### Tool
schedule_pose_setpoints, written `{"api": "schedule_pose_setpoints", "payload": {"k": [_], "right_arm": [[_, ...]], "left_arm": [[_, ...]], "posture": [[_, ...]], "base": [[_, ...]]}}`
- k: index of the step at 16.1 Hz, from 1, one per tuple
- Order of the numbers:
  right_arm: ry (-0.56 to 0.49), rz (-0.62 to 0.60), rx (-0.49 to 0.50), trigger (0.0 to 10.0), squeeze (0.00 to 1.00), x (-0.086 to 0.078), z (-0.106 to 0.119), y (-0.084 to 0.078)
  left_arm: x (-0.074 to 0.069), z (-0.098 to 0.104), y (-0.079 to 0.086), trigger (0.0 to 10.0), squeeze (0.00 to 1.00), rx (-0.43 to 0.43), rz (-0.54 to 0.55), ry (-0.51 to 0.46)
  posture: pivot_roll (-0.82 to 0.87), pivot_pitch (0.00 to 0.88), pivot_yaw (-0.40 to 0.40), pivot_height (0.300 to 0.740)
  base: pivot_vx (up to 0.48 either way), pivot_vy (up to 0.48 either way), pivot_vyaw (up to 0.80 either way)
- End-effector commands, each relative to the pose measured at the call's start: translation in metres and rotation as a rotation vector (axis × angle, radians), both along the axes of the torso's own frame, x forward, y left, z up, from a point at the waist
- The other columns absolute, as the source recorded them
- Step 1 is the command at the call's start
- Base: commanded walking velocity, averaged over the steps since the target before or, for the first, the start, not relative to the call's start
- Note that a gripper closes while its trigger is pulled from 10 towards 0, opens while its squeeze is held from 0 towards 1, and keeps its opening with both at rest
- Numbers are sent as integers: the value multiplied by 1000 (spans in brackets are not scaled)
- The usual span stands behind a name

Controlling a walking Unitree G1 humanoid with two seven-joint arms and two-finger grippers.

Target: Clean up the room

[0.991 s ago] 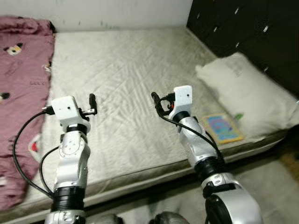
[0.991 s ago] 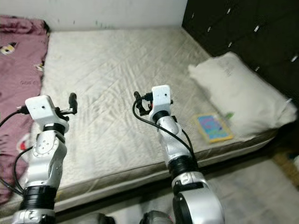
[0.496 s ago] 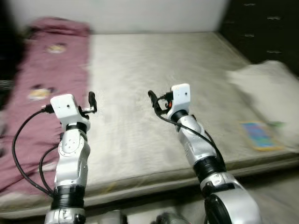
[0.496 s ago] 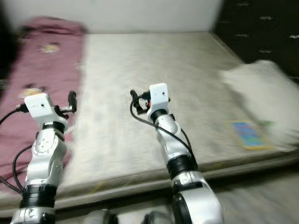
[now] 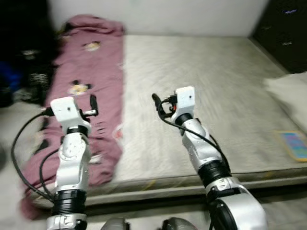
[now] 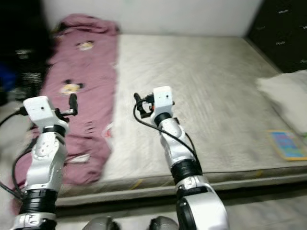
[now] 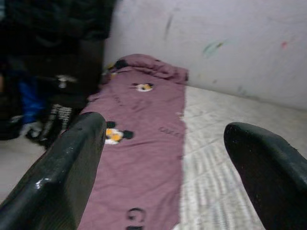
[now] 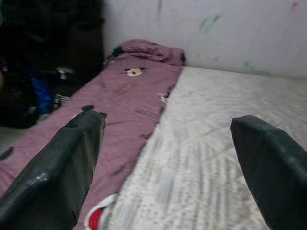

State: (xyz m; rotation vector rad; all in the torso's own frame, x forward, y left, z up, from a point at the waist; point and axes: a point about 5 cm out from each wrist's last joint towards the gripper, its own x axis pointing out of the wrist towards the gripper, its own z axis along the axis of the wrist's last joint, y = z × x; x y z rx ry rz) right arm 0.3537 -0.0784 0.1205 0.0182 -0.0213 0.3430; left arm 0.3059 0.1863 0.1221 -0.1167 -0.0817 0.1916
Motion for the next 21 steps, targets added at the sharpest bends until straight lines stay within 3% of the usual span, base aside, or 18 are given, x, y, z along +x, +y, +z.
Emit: {"api": "schedule_pose_setpoints", "payload": {"k": [1, 10, 17, 21], "right_arm": [[2, -22, 0, 10000, 0, 1, 0, -7], [5, -21, 3, 10000, 0, 0, -2, -7], [12, -28, 9, 10000, 0, 0, -3, -7], [23, -37, 10, 10000, 0, 1, -3, -7]], "left_arm": [[1, -1, -4, 10000, 0, 2, -11, 10], [0, -2, -5, 10000, 0, 2, -12, 11], [-1, 1, -5, 10000, 0, 19, -1, -9], [0, 0, -4, 10000, 0, 11, -12, -6]], "posture": [[-25, 0, -56, 740], [-24, 0, -56, 740], [-24, 0, -57, 740], [-23, 0, -59, 740]], "base": [[0, 472, 0], [0, 466, 0], [0, 0, 0], [0, 234, -691]]}}
